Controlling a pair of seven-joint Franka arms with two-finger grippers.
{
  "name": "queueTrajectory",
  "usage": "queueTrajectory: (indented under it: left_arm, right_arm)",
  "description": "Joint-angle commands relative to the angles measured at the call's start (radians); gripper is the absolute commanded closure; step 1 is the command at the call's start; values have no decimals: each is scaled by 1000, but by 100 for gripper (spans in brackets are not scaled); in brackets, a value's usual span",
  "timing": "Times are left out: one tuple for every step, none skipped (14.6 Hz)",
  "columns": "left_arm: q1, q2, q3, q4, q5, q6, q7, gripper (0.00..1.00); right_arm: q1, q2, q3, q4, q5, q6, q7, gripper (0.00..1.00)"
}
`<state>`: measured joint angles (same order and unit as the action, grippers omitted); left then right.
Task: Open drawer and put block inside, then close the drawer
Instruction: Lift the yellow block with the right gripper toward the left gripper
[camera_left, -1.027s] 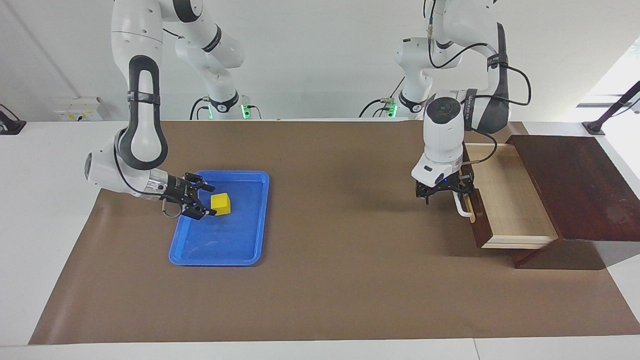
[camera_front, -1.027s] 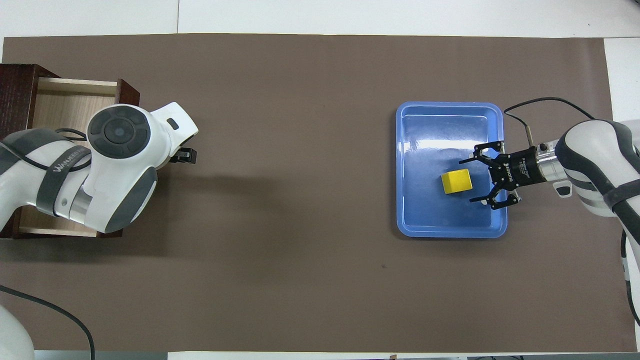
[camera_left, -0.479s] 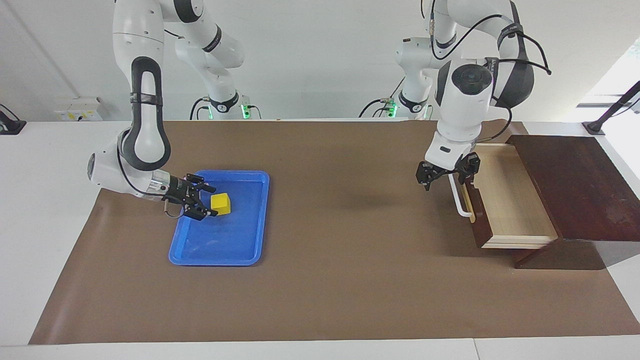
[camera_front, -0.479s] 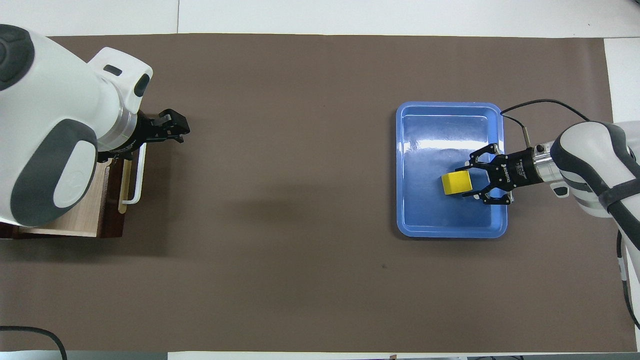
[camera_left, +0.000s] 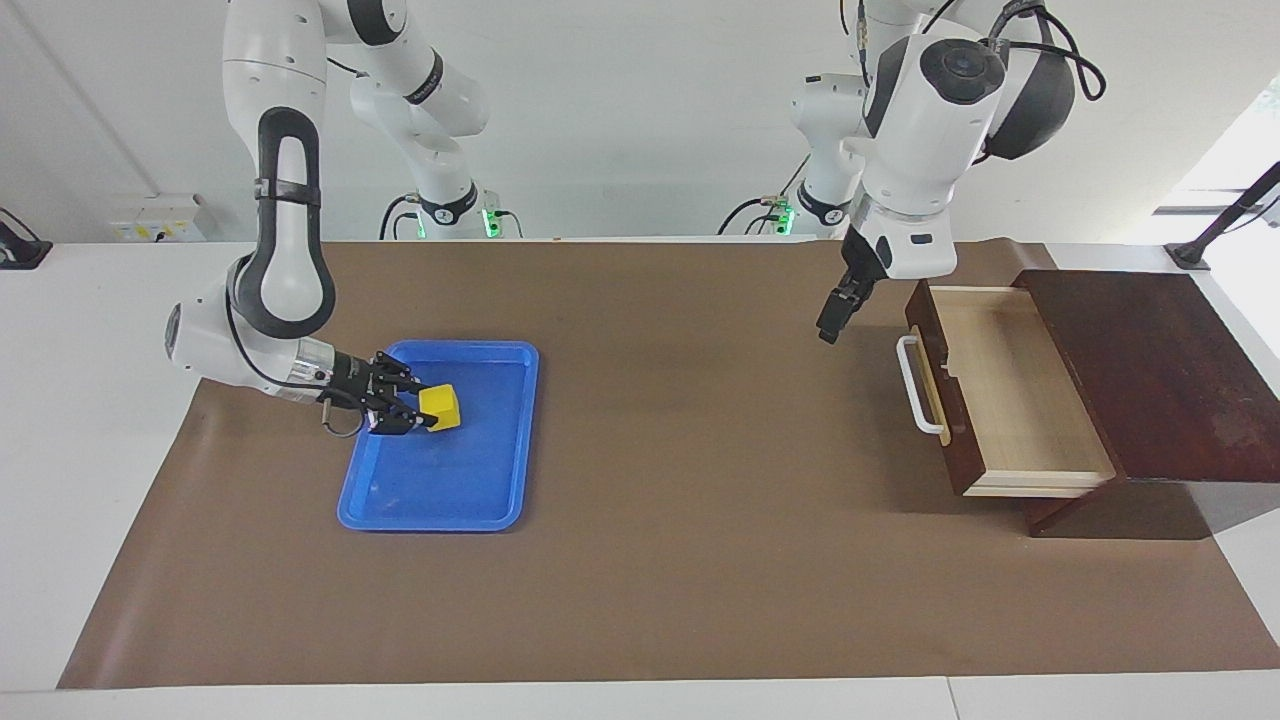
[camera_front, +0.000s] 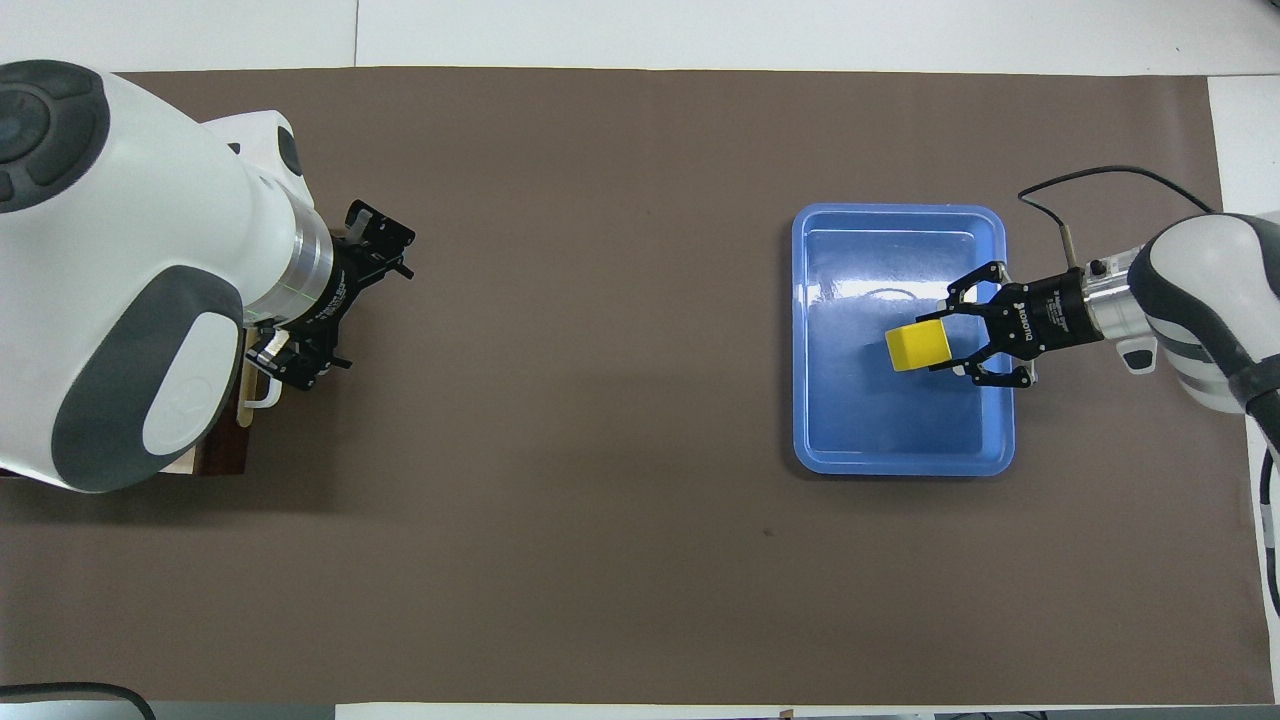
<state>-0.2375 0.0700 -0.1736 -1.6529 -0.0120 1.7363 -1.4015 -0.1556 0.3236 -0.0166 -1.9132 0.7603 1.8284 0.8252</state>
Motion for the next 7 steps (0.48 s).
queueTrajectory:
  left_arm:
    - [-28,-10,14,-33,-29,98,-283,0]
    - [-46,-12,14,-50,-28,141,-380,0]
    - [-66,-15,14,-64,-29,167,-446,0]
    - [-89,-13,16,-61,-29,172,-503,0]
    - [-100,-3,16,-48,-29,166,-574,0]
    - [-105,10,14,-29,-29,157,-652,0]
    - [-120,54,14,13,-31,137,-719,0]
  right_arm:
    - [74,-33,10,106,10,-58,209,100]
    - [127,-56,10,117,11,-49,283,100]
    - [184,-73,10,123,11,-32,357,100]
    - [235,-87,10,128,16,-2,427,100]
    - [284,-93,12,137,19,32,492,100]
    - [331,-95,12,147,22,66,547,100]
    - [374,-93,12,157,21,93,590,100]
